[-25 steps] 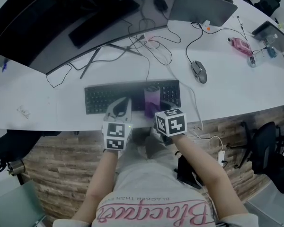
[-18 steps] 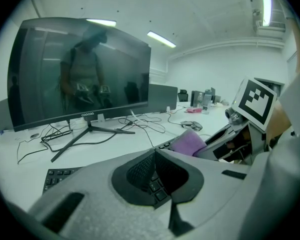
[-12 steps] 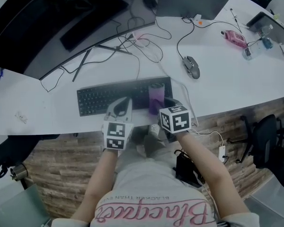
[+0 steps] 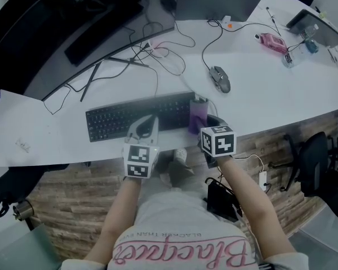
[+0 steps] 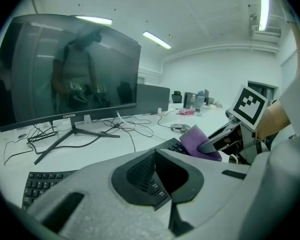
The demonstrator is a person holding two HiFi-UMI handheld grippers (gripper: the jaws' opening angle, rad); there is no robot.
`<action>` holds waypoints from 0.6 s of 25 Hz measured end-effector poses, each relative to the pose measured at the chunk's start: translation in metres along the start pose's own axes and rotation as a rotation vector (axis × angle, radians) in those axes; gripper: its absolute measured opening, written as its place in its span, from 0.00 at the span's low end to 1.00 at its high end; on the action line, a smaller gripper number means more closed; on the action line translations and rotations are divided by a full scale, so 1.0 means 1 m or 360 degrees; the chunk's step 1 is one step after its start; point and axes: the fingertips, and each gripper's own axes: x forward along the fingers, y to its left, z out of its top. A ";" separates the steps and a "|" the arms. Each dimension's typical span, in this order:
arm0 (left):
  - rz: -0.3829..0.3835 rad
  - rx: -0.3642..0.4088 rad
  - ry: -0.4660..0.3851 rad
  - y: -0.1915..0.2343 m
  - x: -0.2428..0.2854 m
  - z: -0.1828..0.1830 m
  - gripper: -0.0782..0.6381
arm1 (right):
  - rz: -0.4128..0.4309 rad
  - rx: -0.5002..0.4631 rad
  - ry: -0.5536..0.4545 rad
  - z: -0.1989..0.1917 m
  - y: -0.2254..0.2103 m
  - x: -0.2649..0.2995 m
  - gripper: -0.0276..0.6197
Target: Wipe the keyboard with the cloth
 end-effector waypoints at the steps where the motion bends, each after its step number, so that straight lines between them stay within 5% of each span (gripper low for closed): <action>1: -0.0002 0.0003 -0.0007 0.000 0.001 0.002 0.12 | -0.0026 0.0004 -0.0001 -0.001 -0.005 -0.002 0.18; 8: 0.0003 0.0039 -0.0055 0.001 0.000 0.020 0.12 | -0.0176 -0.0004 -0.0044 0.007 -0.032 -0.021 0.18; 15: 0.0012 0.0073 -0.0151 0.009 -0.014 0.049 0.12 | -0.0185 0.0074 -0.0274 0.053 -0.026 -0.053 0.18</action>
